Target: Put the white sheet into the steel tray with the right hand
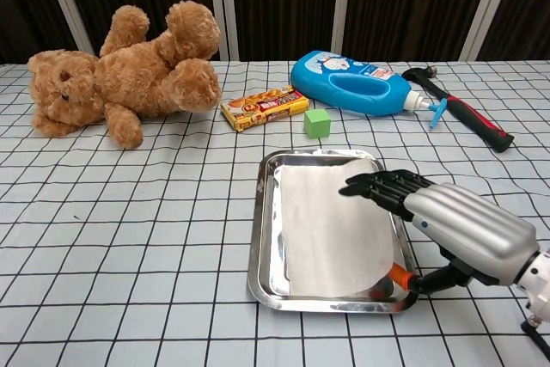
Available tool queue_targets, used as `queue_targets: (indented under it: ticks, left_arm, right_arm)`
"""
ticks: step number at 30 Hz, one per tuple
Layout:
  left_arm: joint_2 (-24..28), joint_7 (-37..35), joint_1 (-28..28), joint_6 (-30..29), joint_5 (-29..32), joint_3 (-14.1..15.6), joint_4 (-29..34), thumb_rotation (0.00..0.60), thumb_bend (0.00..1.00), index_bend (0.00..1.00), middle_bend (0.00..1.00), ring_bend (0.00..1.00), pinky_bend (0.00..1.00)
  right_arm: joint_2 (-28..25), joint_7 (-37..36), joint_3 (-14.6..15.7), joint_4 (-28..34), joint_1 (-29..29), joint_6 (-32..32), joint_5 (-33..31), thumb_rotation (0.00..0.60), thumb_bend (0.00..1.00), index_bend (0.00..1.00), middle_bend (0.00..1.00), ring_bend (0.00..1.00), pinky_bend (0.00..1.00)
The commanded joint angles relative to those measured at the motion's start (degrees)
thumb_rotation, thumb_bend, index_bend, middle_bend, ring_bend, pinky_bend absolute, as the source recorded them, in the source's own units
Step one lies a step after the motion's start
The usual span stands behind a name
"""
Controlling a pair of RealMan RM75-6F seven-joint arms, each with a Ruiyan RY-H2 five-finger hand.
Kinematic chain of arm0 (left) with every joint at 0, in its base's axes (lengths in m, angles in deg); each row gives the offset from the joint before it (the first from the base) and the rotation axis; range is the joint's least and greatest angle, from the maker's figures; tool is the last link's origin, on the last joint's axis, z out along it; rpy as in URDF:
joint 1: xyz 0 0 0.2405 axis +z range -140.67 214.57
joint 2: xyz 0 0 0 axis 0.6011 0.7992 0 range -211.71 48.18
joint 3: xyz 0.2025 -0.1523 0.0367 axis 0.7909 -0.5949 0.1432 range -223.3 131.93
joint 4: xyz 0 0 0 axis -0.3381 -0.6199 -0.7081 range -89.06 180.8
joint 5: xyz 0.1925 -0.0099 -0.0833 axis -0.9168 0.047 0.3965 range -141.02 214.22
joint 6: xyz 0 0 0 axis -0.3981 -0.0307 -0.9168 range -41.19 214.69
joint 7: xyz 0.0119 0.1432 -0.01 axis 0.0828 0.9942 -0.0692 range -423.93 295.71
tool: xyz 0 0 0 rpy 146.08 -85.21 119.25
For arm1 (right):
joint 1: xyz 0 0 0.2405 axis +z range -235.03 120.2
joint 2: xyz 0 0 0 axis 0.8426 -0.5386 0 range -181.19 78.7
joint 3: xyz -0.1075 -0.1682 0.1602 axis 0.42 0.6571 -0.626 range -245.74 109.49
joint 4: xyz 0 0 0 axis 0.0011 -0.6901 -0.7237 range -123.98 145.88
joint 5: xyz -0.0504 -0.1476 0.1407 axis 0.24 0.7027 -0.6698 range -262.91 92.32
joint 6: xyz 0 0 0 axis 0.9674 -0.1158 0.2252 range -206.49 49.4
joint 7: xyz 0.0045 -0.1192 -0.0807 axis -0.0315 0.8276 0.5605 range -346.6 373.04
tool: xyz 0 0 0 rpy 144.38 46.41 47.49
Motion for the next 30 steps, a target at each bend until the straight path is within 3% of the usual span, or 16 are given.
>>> queue_targets:
  ticks: [1, 8, 18, 30]
  left_arm:
    - [0.02, -0.06, 0.0, 0.05, 0.07, -0.03, 0.07, 0.6, 0.0, 0.0, 0.0, 0.0, 0.0]
    - [0.11, -0.42, -0.01, 0.24, 0.04, 0.03, 0.08, 0.6, 0.0, 0.0, 0.0, 0.0, 0.0]
    - [0.04, -0.12, -0.01, 0.19, -0.35, 0.27, 0.28, 0.6, 0.0, 0.0, 0.0, 0.0, 0.0]
    - [-0.33, 1.49, 0.16, -0.77, -2.06, 0.99, 0.08, 0.6, 0.0, 0.0, 0.0, 0.0, 0.0]
  right_arm:
    - [-0.13, 0.76, -0.23, 0.65, -0.16, 0.29, -0.16, 0.6, 0.42, 0.0, 0.0, 0.0, 0.0]
    - [-2.88, 4.56, -1.1, 3.12, -1.03, 2.34, -0.39, 0.6, 0.41, 0.0, 0.0, 0.0, 0.0]
    - [-11.74, 5.73, -2.79, 8.14, -3.11, 6.01, -1.98, 0.6, 0.41, 0.0, 0.0, 0.0, 0.0]
    - [-28.28, 10.2, 0.6, 16.09, -9.82, 11.83, -2.23, 0.6, 0.41, 0.0, 0.0, 0.0, 0.0]
